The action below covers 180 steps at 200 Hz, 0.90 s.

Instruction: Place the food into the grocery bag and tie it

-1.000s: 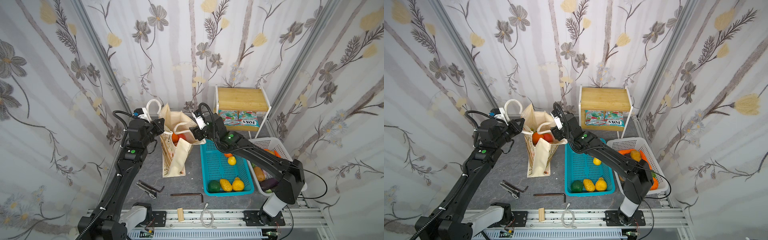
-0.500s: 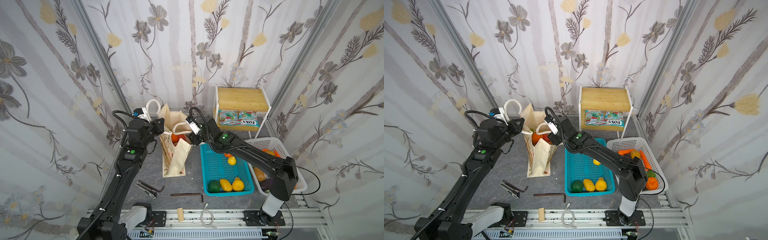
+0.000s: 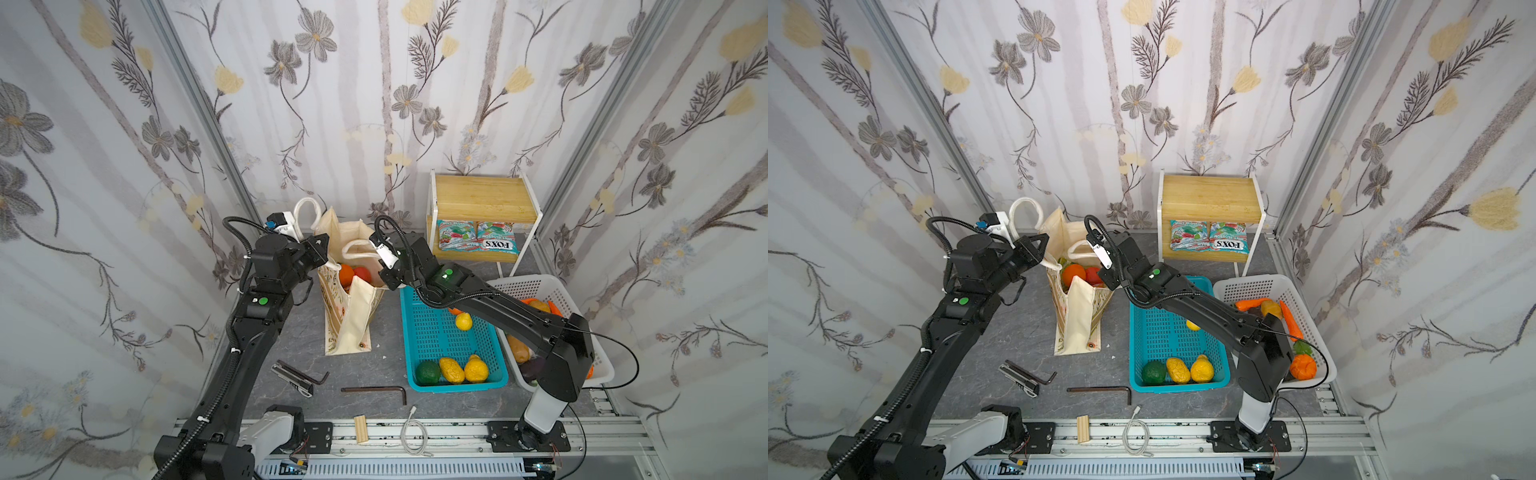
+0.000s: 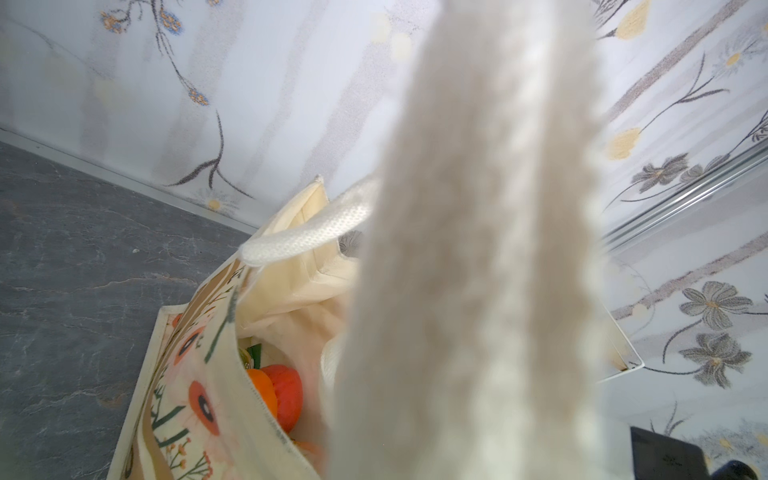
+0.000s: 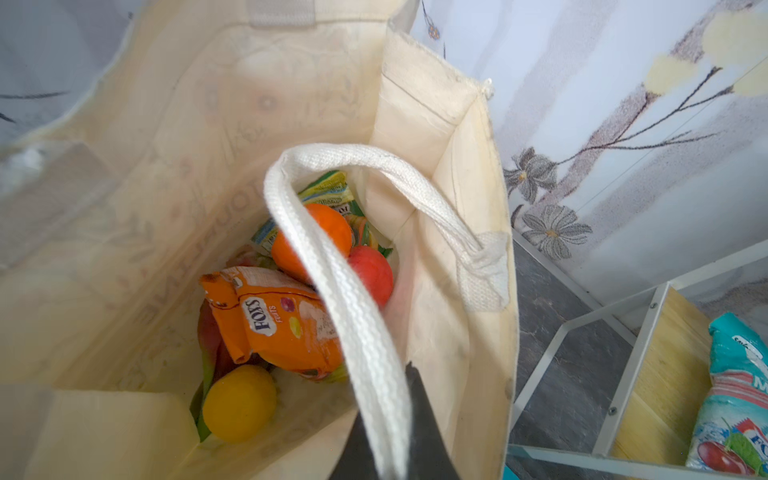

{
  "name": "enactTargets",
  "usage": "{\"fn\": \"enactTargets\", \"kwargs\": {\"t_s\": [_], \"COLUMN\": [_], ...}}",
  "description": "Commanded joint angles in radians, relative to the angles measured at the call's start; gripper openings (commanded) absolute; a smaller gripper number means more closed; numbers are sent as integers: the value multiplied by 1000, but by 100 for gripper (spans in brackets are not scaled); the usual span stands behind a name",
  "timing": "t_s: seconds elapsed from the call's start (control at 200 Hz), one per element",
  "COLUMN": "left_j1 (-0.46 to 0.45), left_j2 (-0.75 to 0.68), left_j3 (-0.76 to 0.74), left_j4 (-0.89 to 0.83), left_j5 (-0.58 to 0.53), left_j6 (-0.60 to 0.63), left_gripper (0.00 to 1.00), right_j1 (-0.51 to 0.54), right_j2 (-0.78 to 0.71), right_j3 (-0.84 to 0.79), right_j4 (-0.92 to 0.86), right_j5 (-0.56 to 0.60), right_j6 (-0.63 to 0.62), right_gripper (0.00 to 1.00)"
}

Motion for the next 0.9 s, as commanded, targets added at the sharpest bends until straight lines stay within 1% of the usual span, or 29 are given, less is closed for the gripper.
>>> {"fn": "enactTargets", "kwargs": {"t_s": [0.0,0.07,0.115,0.21,0.245,0.26,0.305,0.35,0.4,0.435,0.46,0.48,0.485,0.495,0.605,0.68,0.75,0.894], "left_j1": [-5,-23,-38,-62,-72,-78,-98,-115,-129,-134,-136,-137,-137,-137,-135,-133,-123,-86], "left_j2": [39,61,70,95,104,108,117,121,127,130,129,126,126,124,77,41,22,6], "left_j3": [61,97,117,157,160,191,215,236,257,271,278,283,283,283,269,264,266,271], "left_j4": [-76,-132,-151,-171,-178,-181,-188,-195,-209,-225,-237,-245,-246,-249,-259,-259,-260,-262], "left_j5": [19,-4,-14,17,26,25,13,2,-2,-8,-19,-32,-36,-45,-198,-263,-288,-282], "left_j6": [63,98,114,121,123,123,127,134,141,148,156,164,166,169,197,220,228,223], "left_gripper": [17,18,20,31,35,37,43,53,60,69,78,95,98,99,100,100,100,100], "right_j1": [0,-6,-13,-39,-42,-42,-39,-40,-40,-39,-40,-40,-39,-40,-40,-40,-39,-39], "right_j2": [-53,-95,-117,-119,-108,-101,-85,-68,-54,-44,-37,-32,-32,-29,-25,-24,-23,-20], "right_j3": [-38,-102,-145,-185,-185,-185,-180,-179,-182,-182,-181,-181,-182,-182,-200,-201,-201,-196], "right_j4": [219,342,417,511,521,525,532,542,560,569,570,572,573,574,595,590,587,576], "right_j5": [-60,-107,-133,-227,-236,-238,-248,-261,-271,-277,-279,-282,-282,-283,-286,-280,-275,-270], "right_j6": [68,112,143,212,216,217,213,213,220,226,231,233,235,236,247,248,243,237], "right_gripper": [0,0,0,0,0,0,0,0,0,0,0,0,0,0,0,0,0,0]}}
